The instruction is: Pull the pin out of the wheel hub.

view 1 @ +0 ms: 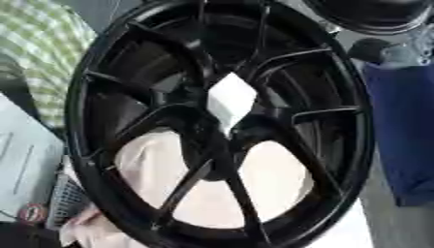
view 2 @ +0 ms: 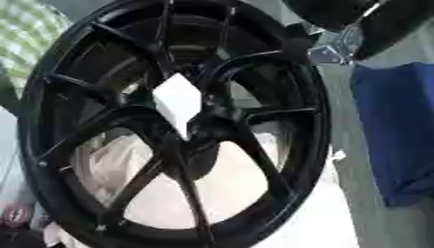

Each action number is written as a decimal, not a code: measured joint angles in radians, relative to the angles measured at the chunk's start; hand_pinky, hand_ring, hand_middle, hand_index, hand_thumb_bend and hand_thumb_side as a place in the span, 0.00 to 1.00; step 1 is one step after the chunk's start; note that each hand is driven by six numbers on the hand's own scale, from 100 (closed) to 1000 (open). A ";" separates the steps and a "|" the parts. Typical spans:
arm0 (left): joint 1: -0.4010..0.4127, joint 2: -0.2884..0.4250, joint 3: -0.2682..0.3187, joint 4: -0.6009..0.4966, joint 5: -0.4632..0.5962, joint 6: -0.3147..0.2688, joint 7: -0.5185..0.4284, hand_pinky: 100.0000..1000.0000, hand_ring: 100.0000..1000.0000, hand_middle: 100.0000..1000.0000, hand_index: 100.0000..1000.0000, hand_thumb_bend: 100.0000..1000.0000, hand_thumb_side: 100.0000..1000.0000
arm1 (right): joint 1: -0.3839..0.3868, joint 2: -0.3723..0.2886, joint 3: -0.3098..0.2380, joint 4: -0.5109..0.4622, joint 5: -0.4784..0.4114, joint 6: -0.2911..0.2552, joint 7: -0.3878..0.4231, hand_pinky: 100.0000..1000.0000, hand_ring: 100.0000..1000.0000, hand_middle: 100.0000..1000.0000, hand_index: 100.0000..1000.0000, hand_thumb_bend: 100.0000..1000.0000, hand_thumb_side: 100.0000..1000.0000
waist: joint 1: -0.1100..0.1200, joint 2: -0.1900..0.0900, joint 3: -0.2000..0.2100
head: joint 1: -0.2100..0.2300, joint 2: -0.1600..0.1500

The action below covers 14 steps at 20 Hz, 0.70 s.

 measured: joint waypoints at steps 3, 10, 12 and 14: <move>0.000 0.002 0.000 0.000 0.000 0.000 0.000 0.66 0.71 0.56 0.65 0.25 0.71 | -0.009 0.000 0.002 0.000 0.000 -0.003 0.016 0.85 0.86 0.72 0.81 0.25 0.23 | 0.000 0.000 0.001 | 0.003 0.000; 0.001 0.007 0.000 0.000 -0.001 0.000 0.000 0.66 0.72 0.56 0.65 0.25 0.71 | -0.047 0.000 0.045 0.000 0.000 0.002 0.056 0.85 0.86 0.73 0.82 0.26 0.24 | 0.000 0.000 0.000 | -0.022 0.001; 0.002 0.007 0.000 0.000 -0.001 0.000 0.000 0.66 0.72 0.56 0.65 0.25 0.71 | -0.075 0.004 0.070 0.000 0.000 0.006 0.075 0.85 0.87 0.74 0.82 0.27 0.24 | 0.001 0.000 0.000 | -0.039 0.004; 0.003 0.007 0.000 0.000 -0.001 -0.001 -0.001 0.66 0.72 0.56 0.65 0.25 0.71 | -0.110 0.020 0.098 0.000 0.000 0.013 0.098 0.86 0.87 0.74 0.82 0.27 0.23 | 0.002 -0.001 -0.001 | -0.056 0.009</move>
